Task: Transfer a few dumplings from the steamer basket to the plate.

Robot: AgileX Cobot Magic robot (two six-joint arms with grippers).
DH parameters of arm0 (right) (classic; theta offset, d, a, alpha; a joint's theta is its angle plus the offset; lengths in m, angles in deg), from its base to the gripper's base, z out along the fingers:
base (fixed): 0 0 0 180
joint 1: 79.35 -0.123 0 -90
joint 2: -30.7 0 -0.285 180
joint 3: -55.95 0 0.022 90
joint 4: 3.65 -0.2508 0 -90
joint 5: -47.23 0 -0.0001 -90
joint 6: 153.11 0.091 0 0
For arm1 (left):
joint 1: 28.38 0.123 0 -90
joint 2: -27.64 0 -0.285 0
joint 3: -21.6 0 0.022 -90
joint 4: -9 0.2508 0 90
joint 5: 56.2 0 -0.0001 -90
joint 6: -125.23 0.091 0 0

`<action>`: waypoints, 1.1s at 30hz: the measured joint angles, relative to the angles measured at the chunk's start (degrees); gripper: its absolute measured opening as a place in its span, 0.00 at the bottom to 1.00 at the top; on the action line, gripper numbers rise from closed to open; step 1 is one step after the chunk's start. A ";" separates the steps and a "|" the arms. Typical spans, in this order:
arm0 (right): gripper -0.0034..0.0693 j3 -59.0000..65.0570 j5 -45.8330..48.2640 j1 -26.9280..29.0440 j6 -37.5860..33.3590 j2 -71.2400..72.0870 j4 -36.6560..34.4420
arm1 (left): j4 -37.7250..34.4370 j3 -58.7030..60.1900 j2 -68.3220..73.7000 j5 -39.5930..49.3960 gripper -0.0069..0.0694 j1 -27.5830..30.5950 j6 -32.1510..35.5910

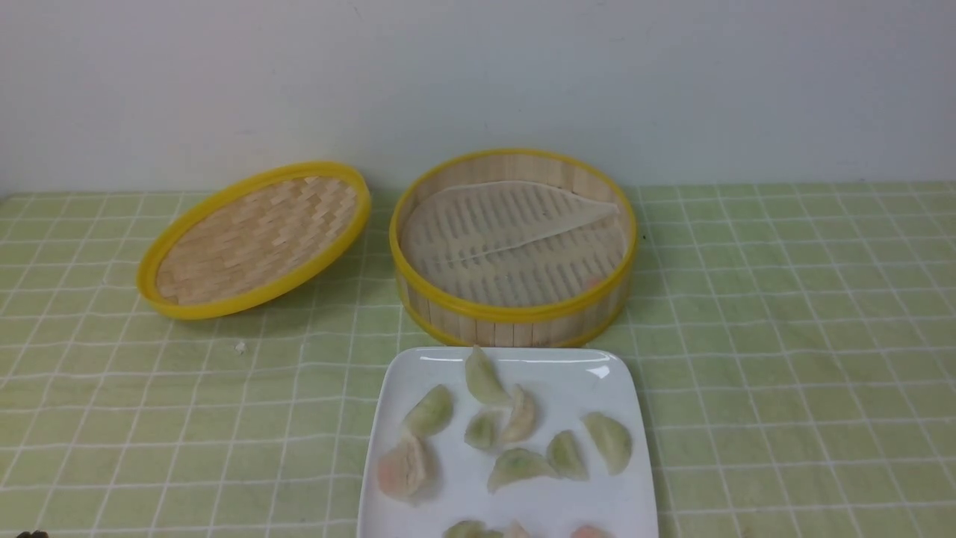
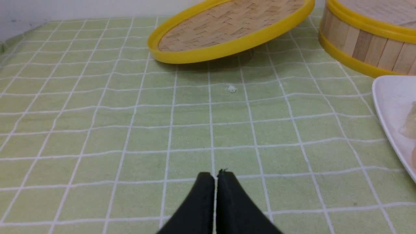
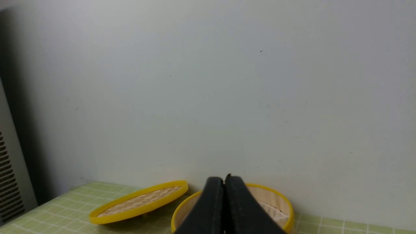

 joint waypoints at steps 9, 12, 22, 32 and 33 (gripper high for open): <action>0.03 0.00 0.00 0.00 0.00 0.00 0.00 | 0.00 0.00 0.00 0.00 0.08 0.00 0.00; 0.03 0.00 0.00 0.00 0.00 0.00 0.00 | 0.00 0.00 0.00 0.00 0.08 0.00 0.00; 0.03 0.00 0.00 0.00 -0.20 0.00 0.12 | 0.00 0.00 0.00 0.00 0.08 0.00 0.00; 0.03 7.77 0.76 14.94 -0.20 0.47 0.01 | 0.00 0.00 0.00 0.00 0.08 0.00 0.00; 0.03 9.08 0.81 17.15 -0.20 0.47 0.01 | 0.00 0.00 0.00 0.00 0.08 0.00 0.00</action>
